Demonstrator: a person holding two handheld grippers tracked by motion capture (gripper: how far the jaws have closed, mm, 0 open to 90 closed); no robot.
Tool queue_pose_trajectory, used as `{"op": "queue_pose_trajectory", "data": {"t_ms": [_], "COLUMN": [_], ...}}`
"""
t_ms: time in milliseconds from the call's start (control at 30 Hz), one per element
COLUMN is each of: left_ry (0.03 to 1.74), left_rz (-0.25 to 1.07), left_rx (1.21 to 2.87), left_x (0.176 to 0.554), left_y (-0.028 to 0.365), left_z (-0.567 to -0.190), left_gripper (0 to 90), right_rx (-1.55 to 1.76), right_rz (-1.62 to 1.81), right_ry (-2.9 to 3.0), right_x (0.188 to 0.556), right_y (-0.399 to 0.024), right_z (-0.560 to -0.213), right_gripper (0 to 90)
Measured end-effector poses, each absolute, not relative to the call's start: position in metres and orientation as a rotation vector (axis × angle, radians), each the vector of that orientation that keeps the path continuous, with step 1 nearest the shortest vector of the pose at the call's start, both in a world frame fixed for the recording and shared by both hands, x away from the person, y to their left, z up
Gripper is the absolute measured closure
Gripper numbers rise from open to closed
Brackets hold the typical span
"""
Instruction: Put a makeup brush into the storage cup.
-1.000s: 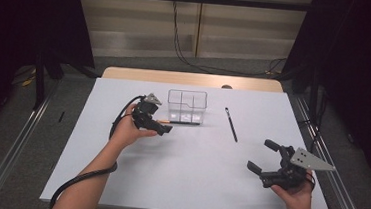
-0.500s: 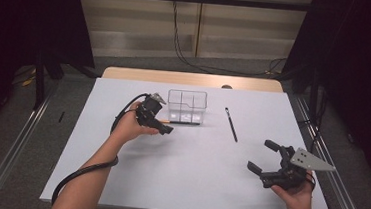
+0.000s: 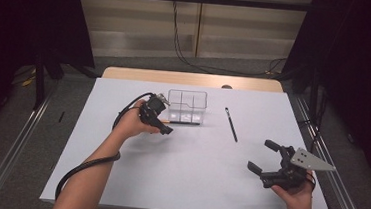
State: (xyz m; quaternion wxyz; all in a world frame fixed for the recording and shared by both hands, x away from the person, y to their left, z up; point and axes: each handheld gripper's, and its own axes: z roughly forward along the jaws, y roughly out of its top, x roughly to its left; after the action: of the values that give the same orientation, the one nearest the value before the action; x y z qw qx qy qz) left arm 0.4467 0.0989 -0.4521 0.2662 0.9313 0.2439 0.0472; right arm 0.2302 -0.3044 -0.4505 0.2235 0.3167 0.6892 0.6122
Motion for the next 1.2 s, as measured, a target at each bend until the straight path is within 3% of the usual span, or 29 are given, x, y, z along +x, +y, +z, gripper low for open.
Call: {"op": "queue_pose_trajectory", "data": {"t_ms": [433, 1000, 1200], "left_ry": [0.606, 0.616, 0.578], "left_rz": [0.091, 0.064, 0.034], "left_rx": [2.575, 2.622, 2.650], "left_x": [0.456, 0.459, 0.457], "left_y": [0.088, 0.085, 0.085], "left_z": [-0.457, -0.458, -0.457], "left_gripper": [27.6, 44.2, 54.7], "right_rx": [0.870, 0.872, 0.866], "right_rz": [1.687, 1.690, 1.683], "right_ry": [1.905, 1.912, 1.913], "right_x": [0.230, 0.230, 0.230], "right_y": [-0.306, -0.306, -0.306], "right_z": [-0.451, -0.451, -0.451], "right_gripper": [0.2, 0.2, 0.3]}}
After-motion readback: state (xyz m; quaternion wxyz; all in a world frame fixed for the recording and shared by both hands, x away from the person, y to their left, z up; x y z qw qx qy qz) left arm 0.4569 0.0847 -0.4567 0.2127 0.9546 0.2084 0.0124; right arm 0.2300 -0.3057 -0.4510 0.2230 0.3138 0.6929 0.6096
